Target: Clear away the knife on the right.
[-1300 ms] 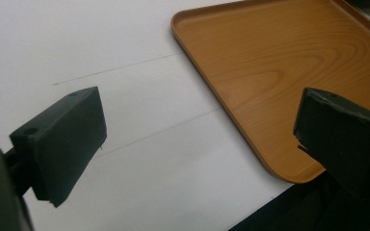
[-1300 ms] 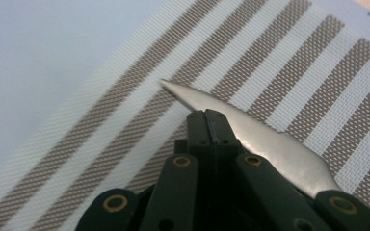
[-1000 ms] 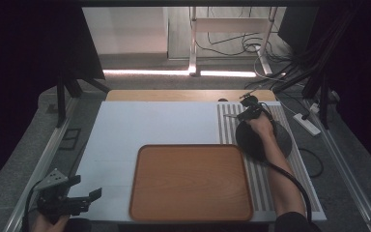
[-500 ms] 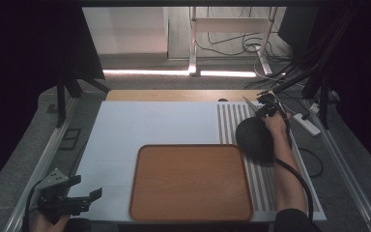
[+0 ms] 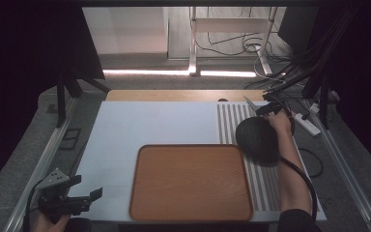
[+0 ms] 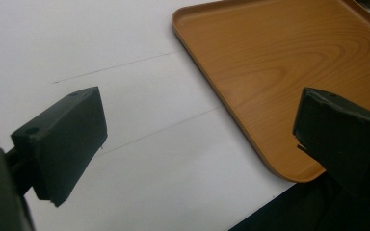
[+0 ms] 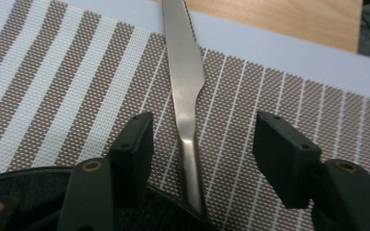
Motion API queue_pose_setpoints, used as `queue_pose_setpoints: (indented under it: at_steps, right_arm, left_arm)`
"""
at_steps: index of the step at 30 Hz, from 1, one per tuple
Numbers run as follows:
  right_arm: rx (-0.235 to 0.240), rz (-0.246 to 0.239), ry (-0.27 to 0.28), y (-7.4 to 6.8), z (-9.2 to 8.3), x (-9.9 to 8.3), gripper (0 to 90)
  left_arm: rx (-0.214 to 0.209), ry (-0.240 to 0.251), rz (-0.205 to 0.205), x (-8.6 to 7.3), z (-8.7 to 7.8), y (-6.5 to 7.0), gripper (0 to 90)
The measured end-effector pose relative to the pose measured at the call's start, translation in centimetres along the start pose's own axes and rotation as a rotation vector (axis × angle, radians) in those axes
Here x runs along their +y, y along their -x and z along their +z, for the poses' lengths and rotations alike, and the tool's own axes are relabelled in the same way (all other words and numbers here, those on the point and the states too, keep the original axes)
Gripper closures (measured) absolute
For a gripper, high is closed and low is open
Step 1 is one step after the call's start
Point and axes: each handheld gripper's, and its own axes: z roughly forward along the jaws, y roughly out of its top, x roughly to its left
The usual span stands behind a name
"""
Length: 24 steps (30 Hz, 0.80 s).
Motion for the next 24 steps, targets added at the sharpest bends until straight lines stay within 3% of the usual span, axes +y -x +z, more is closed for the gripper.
queue_pose_setpoints:
  at_steps: [2, 5, 7, 8, 9, 11, 16, 21, 24]
  right_arm:
    - [-0.001, 0.002, -0.012, 0.0, 0.5, -0.1, 40.6]
    - [0.014, 0.022, -0.025, 0.1, 0.8, -0.2, 52.5]
    - [0.023, 0.023, -0.021, 0.1, 0.8, -0.2, 52.9]
    - [0.021, 0.019, -0.021, 0.2, 0.8, -0.3, 57.5]
    - [0.04, -0.003, -0.046, 0.5, 0.5, -0.3, 74.9]
    - [0.05, -0.008, -0.069, 0.7, 0.4, -0.2, 79.8]
    - [0.051, -0.006, -0.092, 0.9, 0.2, -0.2, 80.5]
    - [0.015, -0.036, -0.095, 1.3, -0.1, -0.5, 80.8]
    - [0.006, -0.025, -0.092, 1.9, -0.4, -0.8, 80.7]
  left_arm:
    - [0.0, 0.0, 0.0, 0.0, 0.0, 0.0, 4.8]
    - [0.0, -0.001, 0.0, 0.0, 0.0, 0.0, 4.8]
    - [0.0, -0.001, 0.001, 0.0, 0.0, 0.0, 4.8]
    - [0.001, -0.001, 0.002, 0.0, 0.0, 0.0, 4.8]
    - [0.002, 0.0, 0.005, -0.1, 0.0, 0.0, 4.9]
    - [0.002, 0.001, 0.006, -0.1, -0.1, 0.0, 4.9]
    - [0.001, 0.003, 0.004, -0.1, -0.1, 0.0, 4.9]
    - [0.001, -0.001, 0.002, -0.1, -0.1, 0.0, 4.9]
    - [0.003, -0.004, 0.006, 0.0, 0.0, 0.1, 5.0]
